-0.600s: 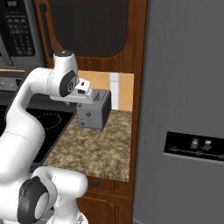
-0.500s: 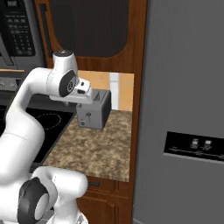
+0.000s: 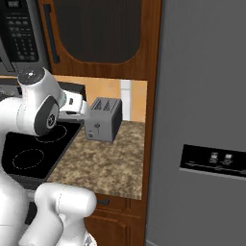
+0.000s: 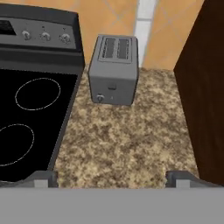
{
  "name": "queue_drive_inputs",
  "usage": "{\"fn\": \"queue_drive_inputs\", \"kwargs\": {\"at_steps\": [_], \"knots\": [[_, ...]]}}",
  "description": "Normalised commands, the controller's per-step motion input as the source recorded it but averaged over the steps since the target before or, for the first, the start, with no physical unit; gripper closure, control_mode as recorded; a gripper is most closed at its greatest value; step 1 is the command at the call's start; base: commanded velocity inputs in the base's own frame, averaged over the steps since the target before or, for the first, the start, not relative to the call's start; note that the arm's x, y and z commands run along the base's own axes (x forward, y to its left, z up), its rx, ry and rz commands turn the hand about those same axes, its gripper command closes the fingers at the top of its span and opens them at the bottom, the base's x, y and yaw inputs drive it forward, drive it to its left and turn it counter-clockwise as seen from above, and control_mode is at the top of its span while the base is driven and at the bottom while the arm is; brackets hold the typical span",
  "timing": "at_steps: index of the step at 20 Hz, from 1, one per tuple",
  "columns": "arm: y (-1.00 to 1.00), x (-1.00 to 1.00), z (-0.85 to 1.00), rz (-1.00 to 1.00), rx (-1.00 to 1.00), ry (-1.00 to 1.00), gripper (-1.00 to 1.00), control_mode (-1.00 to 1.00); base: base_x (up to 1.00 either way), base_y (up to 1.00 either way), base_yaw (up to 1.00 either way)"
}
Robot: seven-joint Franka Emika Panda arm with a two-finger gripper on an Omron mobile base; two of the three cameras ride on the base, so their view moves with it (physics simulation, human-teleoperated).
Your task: Navigate to the shelves.
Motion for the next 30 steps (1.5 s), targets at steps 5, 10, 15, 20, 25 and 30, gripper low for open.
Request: {"fn": "queue_drive_inputs", "kwargs": {"at_steps": [5, 10, 15, 20, 25, 30], "knots": [[0.0, -0.43, 0.35, -0.02, 0.0, -0.6, -1.0, -1.0, 0.0, 0.0, 0.0], [0.0, -0.21, 0.46, 0.0, 0.0, -0.62, -1.0, -1.0, 0.0, 0.0, 0.0], [0.0, -0.07, 0.13, 0.0, 0.01, -0.1, -1.0, 1.0, -0.65, 0.32, 0.03], [0.0, 0.0, 0.0, 0.0, 0.0, 0.0, -1.0, 1.0, -0.63, 0.86, 0.34], [0.0, 0.0, 0.0, 0.0, 0.0, 0.0, -1.0, 1.0, -0.01, 0.73, 0.66], [0.0, 0.0, 0.0, 0.0, 0.0, 0.0, -1.0, 1.0, 0.0, 0.28, 0.81]]}}
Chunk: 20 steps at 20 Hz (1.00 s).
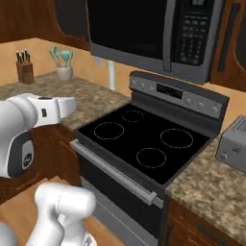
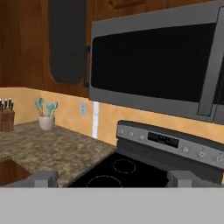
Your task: Navigate to the shelves.
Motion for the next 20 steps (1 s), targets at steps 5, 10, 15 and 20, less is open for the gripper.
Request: {"fn": "queue_drive_inputs", "kwargs": {"at_steps": [5, 10, 15, 20], "knots": [[0.0, 0.0, 0.0, 0.0, 0.0, 0.0, -1.0, 1.0, 0.0, 0.05, 0.92], [0.0, 0.0, 0.0, 0.0, 0.0, 0.0, -1.0, 1.0, 0.0, 0.0, 1.0], [0.0, 0.0, 0.0, 0.0, 0.0, 0.0, -1.0, 1.0, 0.0, 0.0, 1.0], [0.0, 0.0, 0.0, 0.0, 0.0, 0.0, -1.0, 1.0, 0.0, 0.0, 0.99]]}}
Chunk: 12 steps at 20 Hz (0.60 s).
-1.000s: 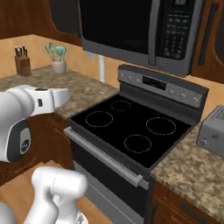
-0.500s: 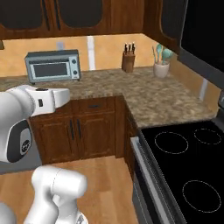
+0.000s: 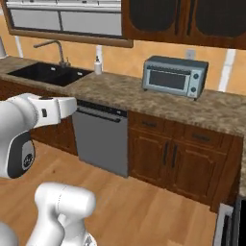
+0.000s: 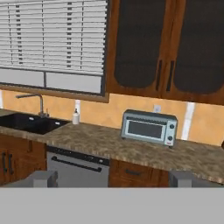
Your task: Navigate to the shelves.
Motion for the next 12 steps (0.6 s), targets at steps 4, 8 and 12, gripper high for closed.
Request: {"fn": "queue_drive_inputs", "kwargs": {"at_steps": [4, 8, 12], "knots": [[0.0, 0.0, 0.0, 0.0, 0.0, 0.0, -1.0, 1.0, 0.0, 0.0, 0.94], [0.0, 0.0, 0.0, 0.0, 0.0, 0.0, -1.0, 1.0, 0.0, 0.06, 0.92], [0.0, 0.0, 0.0, 0.0, 0.0, 0.0, -1.0, 1.0, 0.0, 0.0, 0.99]]}}
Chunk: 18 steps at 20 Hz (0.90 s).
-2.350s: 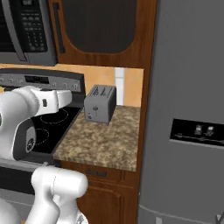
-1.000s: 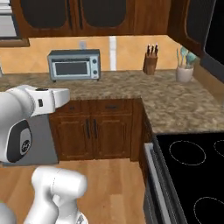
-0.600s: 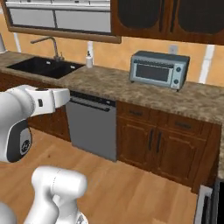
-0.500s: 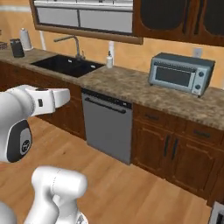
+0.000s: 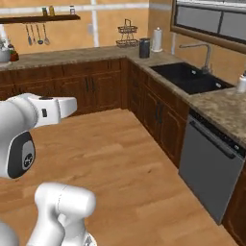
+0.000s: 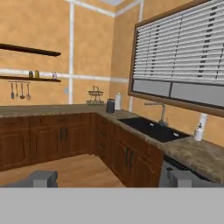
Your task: Navigate to the shelves.
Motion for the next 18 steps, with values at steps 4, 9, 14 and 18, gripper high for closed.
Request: {"fn": "queue_drive_inputs", "kwargs": {"at_steps": [4, 9, 14, 18], "knots": [[0.0, 0.0, 0.0, 0.0, 0.0, 0.0, -1.0, 1.0, 0.08, 0.0, 0.99], [0.0, 0.0, 0.0, 0.0, 0.0, 0.0, -1.0, 1.0, 0.96, -0.09, 0.71], [0.0, 0.0, 0.0, 0.0, 0.0, 0.0, -1.0, 1.0, 1.0, -0.4, 0.46], [0.0, 0.0, 0.0, 0.0, 0.0, 0.0, -1.0, 1.0, 1.0, -0.74, 0.15]]}}
